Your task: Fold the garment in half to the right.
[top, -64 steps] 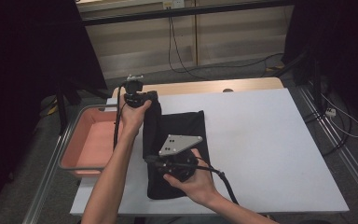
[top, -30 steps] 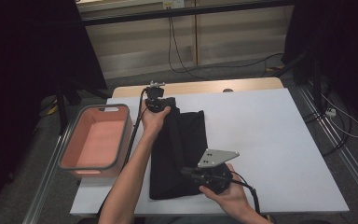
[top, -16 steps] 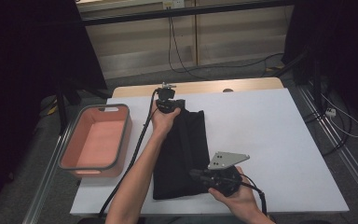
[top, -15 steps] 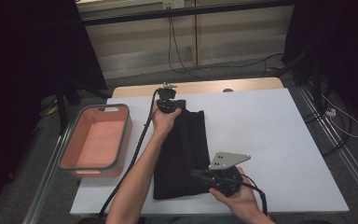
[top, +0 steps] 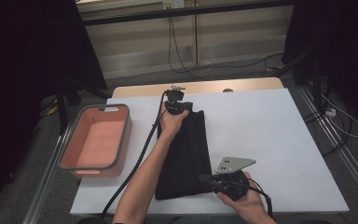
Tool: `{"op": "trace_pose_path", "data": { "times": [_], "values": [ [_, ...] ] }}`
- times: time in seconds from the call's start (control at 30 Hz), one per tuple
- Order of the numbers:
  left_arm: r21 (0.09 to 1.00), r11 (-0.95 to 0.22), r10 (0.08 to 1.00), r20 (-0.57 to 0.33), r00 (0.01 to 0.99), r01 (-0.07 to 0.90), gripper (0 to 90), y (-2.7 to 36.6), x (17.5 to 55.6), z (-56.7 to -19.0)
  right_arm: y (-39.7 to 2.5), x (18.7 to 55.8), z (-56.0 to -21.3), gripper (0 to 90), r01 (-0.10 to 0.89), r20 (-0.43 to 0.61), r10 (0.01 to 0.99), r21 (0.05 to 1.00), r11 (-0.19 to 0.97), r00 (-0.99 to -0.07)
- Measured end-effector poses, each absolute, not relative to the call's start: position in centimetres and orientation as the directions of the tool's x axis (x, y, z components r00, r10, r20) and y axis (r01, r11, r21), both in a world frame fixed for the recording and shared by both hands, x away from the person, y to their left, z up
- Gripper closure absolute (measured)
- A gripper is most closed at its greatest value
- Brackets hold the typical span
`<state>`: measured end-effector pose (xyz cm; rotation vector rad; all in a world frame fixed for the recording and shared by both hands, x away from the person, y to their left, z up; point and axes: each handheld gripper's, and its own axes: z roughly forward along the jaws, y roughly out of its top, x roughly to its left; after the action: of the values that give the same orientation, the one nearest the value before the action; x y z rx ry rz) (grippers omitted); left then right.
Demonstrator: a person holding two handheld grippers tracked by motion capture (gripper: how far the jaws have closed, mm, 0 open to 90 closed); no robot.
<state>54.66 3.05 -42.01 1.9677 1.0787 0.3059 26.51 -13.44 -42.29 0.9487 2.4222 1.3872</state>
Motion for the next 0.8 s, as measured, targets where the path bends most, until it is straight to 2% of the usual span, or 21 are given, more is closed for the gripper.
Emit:
{"op": "trace_pose_path", "data": {
  "times": [0.17,0.2,0.4,0.6,0.8],
  "values": [
    [0.772,-0.269,0.785,-0.171,0.596,0.576,81.6,2.8,54.7,-42.4,-13.7,26.6,-42.7,88.1,0.442,0.138,0.618,0.817,0.37,-0.774],
    [0.768,-0.27,0.781,-0.178,0.598,0.581,75.0,2.9,54.8,-42.4,-13.9,26.7,-43.0,88.0,0.453,0.143,0.623,0.81,0.373,-0.769],
    [0.781,-0.251,0.776,-0.192,0.601,0.573,64.2,3.4,54.5,-41.5,-14.2,26.8,-43.6,87.7,0.474,0.148,0.633,0.793,0.383,-0.76],
    [0.788,-0.227,0.783,-0.201,0.588,0.572,45.2,4.4,53.9,-40.8,-14.4,26.8,-44.0,87.1,0.497,0.156,0.645,0.776,0.389,-0.748],
    [0.778,-0.232,0.793,-0.196,0.577,0.583,37.0,5.8,53.2,-41.4,-14.7,26.8,-44.3,86.9,0.514,0.157,0.657,0.762,0.394,-0.737]
  ]
}}
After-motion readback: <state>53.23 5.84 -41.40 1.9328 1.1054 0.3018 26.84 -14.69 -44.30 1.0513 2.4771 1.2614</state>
